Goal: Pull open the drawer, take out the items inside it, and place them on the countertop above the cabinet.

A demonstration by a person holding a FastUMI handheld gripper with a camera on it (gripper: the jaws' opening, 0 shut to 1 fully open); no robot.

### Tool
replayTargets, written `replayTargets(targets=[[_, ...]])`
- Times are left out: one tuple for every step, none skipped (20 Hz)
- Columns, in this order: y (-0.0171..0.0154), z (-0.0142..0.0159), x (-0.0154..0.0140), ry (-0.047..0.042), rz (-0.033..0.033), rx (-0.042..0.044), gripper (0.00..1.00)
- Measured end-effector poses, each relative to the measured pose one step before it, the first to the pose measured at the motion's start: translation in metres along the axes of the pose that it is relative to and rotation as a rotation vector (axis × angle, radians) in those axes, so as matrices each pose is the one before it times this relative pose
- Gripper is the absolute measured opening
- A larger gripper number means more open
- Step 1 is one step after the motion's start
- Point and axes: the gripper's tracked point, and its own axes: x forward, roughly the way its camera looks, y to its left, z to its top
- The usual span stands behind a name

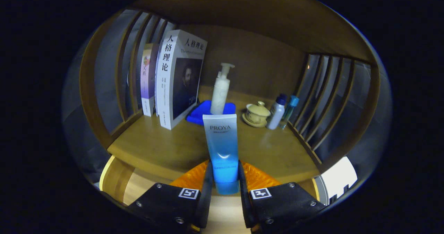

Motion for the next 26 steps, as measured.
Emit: replayTargets(targets=[[-0.00055,0.00089,0.00579,-0.01397,0.00579,-0.0024,0.4],[-0.00018,-0.00022,0.00751,-0.00446,0.00709,-0.00612,0.4],[-0.0026,0.0,0.00548,0.00126,-0.00287,-0.00259,0.4],[-0.00426,-0.00126,0.00647,0.00271,-0.0055,0.0039,0.4],[-0.00234,-0.00155,0.00588,0.00848,0.00091,0.01266,0.4],[-0.00114,-0.00248,0.00596,0.01525,0.00378,0.0174,0.4],[-0.0012,-0.00162,0.006,0.01296,0.00775,0.0183,0.4],[-0.00184,-0.00072,0.00586,0.01009,0.00434,0.01955,0.4],[-0.00104,-0.0014,0.00352,0.01133,0.00592,0.0129,0.4],[-0.00151,-0.00177,0.0057,0.00697,0.00385,0.00504,0.4],[-0.00137,-0.00195,0.00235,0.0084,0.00217,-0.00144,0.41],[-0.00087,-0.002,0.00314,0.00135,0.00274,-0.00507,0.41],[-0.00137,0.00138,0.00285,0.00349,-0.00266,-0.00072,0.42],[-0.00044,-0.00076,0.00207,0.00282,0.00054,0.00324,0.42],[-0.00022,-0.00018,0.00237,0.0039,-0.00099,0.00936,0.43],[-0.00036,-0.00129,0.00164,0.00454,0.00258,0.00829,0.43],[0.00054,-0.0015,0.00171,0.00647,0.00752,0.00585,0.43],[0.00139,-0.00405,0.00326,0.01194,0.00956,0.00449,0.44],[0.00249,-0.00571,0.00146,0.01843,0.00983,-0.00089,0.45],[0.00018,0.00414,-0.0006,-0.01968,-0.00051,0.00886,0.45],[0.00137,0.0013,0.00247,-0.01234,0.00716,0.01519,0.46],[0.00174,0.00376,-0.0012,-0.0116,0.00652,0.01165,0.48],[0.0014,0.00272,-0.00316,-0.01366,0.01004,0.01027,0.48],[-0.00041,0.00203,-0.00268,-0.01444,0.00214,0.01124,0.53],[0.00128,0.00593,-0.00872,-0.02355,0.00638,0.01576,0.58],[0.00292,0.0038,-0.00683,-0.02801,0.01133,0.02852,0.69]])
